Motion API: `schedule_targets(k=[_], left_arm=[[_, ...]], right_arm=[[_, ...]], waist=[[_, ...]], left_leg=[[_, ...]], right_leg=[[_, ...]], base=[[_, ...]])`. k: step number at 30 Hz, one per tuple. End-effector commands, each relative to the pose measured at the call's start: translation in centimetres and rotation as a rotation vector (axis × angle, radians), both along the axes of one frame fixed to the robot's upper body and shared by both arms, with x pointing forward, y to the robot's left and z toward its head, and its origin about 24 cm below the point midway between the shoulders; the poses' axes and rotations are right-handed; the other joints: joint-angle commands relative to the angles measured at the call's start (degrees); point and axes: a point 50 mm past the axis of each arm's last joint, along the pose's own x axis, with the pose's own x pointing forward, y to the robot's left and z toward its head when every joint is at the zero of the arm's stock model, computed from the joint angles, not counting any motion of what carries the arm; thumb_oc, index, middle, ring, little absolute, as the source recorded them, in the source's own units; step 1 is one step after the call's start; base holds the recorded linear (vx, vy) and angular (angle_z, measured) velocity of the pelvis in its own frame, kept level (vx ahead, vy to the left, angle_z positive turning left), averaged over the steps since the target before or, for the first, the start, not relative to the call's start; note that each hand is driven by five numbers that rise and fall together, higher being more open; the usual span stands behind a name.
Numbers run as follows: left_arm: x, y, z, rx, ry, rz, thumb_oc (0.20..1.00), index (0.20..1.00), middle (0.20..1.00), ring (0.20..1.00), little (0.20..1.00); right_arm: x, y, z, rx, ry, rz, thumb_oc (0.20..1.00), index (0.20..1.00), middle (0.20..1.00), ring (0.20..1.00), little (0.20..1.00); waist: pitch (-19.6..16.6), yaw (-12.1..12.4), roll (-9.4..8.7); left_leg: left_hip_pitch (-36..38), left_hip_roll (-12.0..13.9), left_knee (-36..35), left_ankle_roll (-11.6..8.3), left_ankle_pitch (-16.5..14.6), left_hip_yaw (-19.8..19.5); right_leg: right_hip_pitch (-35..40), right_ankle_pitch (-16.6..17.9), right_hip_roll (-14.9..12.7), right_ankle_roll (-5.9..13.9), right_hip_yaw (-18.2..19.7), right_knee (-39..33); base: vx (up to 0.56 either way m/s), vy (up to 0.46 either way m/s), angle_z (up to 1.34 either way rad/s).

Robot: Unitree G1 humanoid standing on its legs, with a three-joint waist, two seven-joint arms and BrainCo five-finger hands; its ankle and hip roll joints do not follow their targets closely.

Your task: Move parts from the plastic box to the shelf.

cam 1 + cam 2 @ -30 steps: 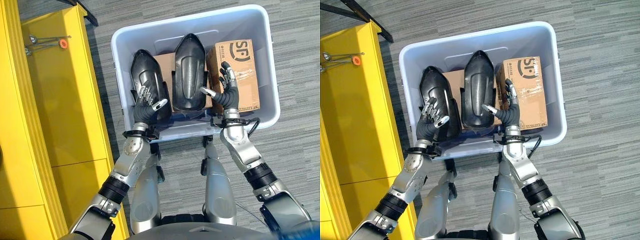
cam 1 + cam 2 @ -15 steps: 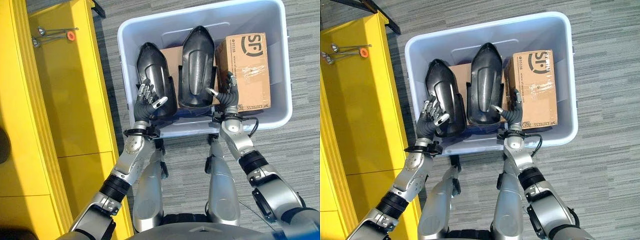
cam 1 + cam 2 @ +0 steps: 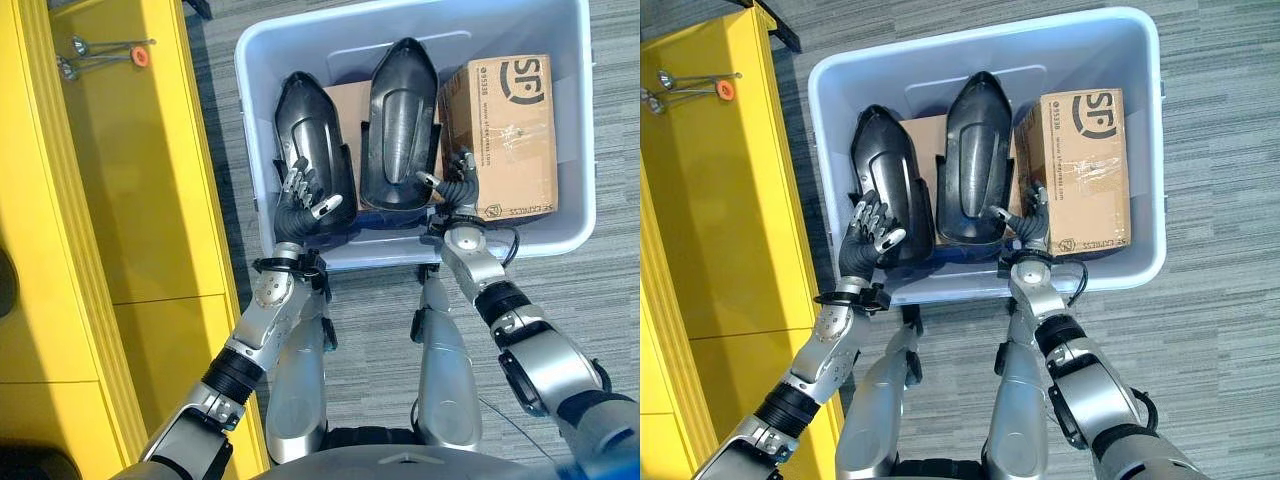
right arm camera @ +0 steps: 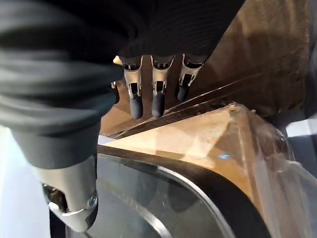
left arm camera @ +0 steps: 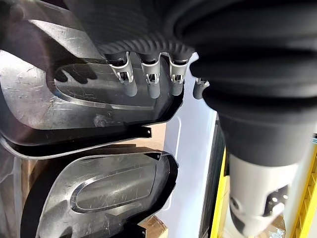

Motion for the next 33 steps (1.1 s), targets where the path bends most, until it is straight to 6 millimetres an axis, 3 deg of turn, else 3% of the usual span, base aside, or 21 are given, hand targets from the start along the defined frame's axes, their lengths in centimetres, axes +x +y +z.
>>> schedule_targets(k=[1, 7, 16, 21, 26, 33], left_arm=[[-0.6, -0.6, 2.1, -0.025, -0.121, -0.047, 1.0, 1.0, 1.0, 1.0, 1.0], [-0.5, -0.6, 2.3, -0.028, -0.125, -0.047, 1.0, 1.0, 1.0, 1.0, 1.0], [-0.5, -0.7, 2.6, -0.023, -0.139, -0.06, 1.0, 1.0, 1.0, 1.0, 1.0], [-0.5, -1.1, 3.2, -0.024, -0.165, -0.083, 1.0, 1.0, 1.0, 1.0, 1.0], [-0.3, -1.6, 3.8, -0.026, -0.188, -0.106, 1.0, 1.0, 1.0, 1.0, 1.0], [-0.4, -2.0, 4.1, -0.036, -0.201, -0.123, 1.0, 1.0, 1.0, 1.0, 1.0]], right_arm=[[0.8, -1.3, 2.3, 0.019, -0.069, -0.057, 1.0, 1.0, 1.0, 1.0, 1.0], [1.6, -1.6, 5.4, -0.008, -0.15, -0.074, 1.0, 1.0, 1.0, 1.0, 1.0], [2.4, -2.1, 6.6, -0.105, -0.139, -0.089, 1.0, 1.0, 1.0, 1.0, 1.0], [2.9, -3.5, 5.6, -0.202, -0.02, -0.126, 1.0, 1.0, 1.0, 1.0, 1.0], [2.6, -5.0, 3.0, -0.281, 0.139, -0.155, 1.0, 1.0, 1.0, 1.0, 1.0], [1.9, -6.0, 0.8, -0.293, 0.237, -0.17, 1.0, 1.0, 1.0, 1.0, 1.0]], waist=[[-0.8, 0.9, 1.74], [-0.8, 1.2, 1.62], [-0.8, 1.7, 1.67], [-0.8, 2.7, 2.35], [-0.8, 3.9, 3.49], [-0.8, 4.8, 4.39]], left_leg=[[-1.0, 2.2, 1.9, -1.42, -1.0, -1.6], [-1.4, 2.1, 1.8, -1.34, -1.0, -1.6], [-2.1, 2.0, 1.8, -1.27, -1.0, -2.1], [-3.0, 1.7, 2.0, -1.26, -0.9, -2.5], [-3.9, 1.4, 2.1, -1.16, -0.7, -3.3], [-4.7, 1.2, 1.9, -1.13, -0.3, -3.8]], right_leg=[[-2.3, -3.9, -1.3, 2.86, 0.1, 6.8], [-2.9, -4.2, -1.0, 2.74, 0.3, 7.0], [-3.2, -4.3, -1.0, 2.71, -0.2, 7.2], [-3.6, -4.2, -1.3, 2.77, -0.7, 7.1], [-3.8, -4.2, -1.5, 2.77, -1.2, 7.1], [-4.0, -4.4, -1.7, 2.78, -1.9, 7.0]], base=[[0.0, 0.006, 0.03], [0.0, 0.0, 0.01], [0.0, -0.002, 0.02], [0.0, 0.002, 0.08], [0.0, 0.0, 0.0], [0.0, 0.003, 0.06]])
